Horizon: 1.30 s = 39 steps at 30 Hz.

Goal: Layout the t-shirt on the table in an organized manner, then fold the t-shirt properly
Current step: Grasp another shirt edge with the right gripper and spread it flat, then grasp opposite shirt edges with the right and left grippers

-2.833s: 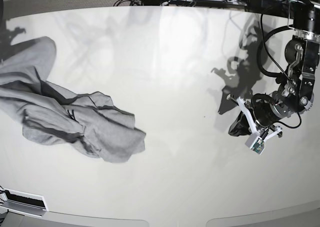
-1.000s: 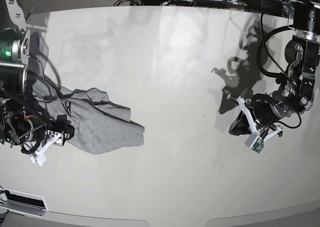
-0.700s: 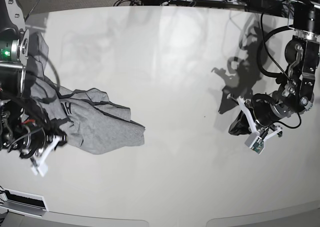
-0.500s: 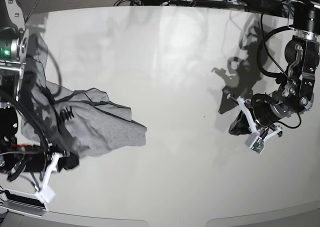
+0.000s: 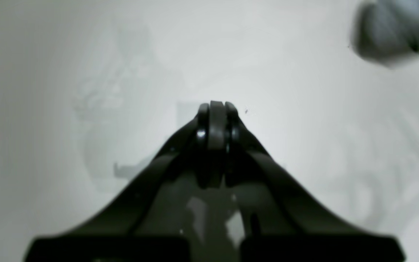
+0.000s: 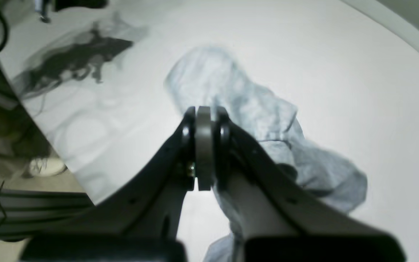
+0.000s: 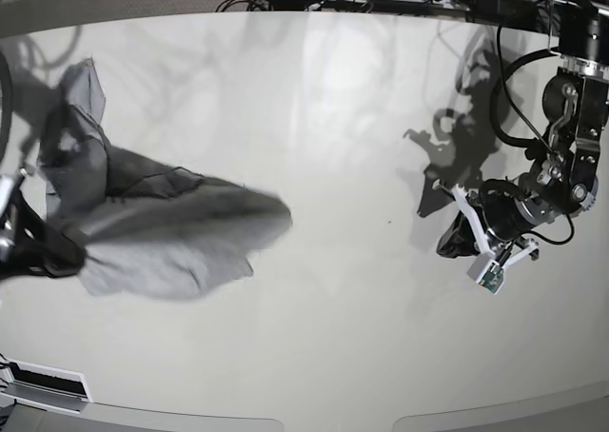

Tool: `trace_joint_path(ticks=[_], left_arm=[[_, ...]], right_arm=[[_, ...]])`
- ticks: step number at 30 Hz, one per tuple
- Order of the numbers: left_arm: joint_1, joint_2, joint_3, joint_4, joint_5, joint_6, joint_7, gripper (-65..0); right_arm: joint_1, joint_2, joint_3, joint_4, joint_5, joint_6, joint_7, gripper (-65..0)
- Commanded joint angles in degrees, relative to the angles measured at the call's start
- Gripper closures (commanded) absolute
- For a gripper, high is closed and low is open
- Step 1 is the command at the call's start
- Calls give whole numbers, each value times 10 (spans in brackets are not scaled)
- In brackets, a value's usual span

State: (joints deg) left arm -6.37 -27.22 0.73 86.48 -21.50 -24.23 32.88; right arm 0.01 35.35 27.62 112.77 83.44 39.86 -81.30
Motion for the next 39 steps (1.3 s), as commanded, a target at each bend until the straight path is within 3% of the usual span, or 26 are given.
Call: trace_joint_path(ticks=[1, 6, 11, 16, 20, 24, 26, 29, 33, 35, 39], left_arm=[[-10, -6, -4, 9, -11, 2, -11, 0], [-10, -6, -4, 9, -19, 2, -11, 0], [-10, -6, -4, 9, -19, 2, -11, 0], [-10, -6, -4, 9, -23, 2, -12, 0], [-10, -5, -4, 9, -83, -14, -12, 0], [-12, -2, -2, 9, -141, -91, -12, 0], [-17, -2, 5, 9, -155, -110, -11, 0], [-31, -2, 25, 9, -155, -110, -11, 0], [-43, -2, 42, 9, -152, -110, -11, 0], [-43, -2, 42, 9, -152, -110, -11, 0], [-43, -2, 42, 9, -130, -110, -12, 0]], right_arm=[[-15, 10, 23, 9, 16, 1, 13, 0], [-133, 10, 83, 7, 16, 1, 13, 0], [-214, 10, 119, 7, -78, 1, 13, 0], [-267, 5, 128, 4, -270, 1, 13, 0], [-270, 5, 128, -16, -409, -85, 64, 0], [-270, 5, 128, -26, -410, -117, 90, 0], [-270, 5, 128, -26, -406, -120, 100, 0], [-270, 6, 128, -25, -407, -137, 119, -51], [-264, 8, 129, -25, -407, -145, 132, -243], [-249, 9, 130, -25, -432, -146, 131, -258], [-198, 9, 130, -25, -507, -184, 132, -257]])
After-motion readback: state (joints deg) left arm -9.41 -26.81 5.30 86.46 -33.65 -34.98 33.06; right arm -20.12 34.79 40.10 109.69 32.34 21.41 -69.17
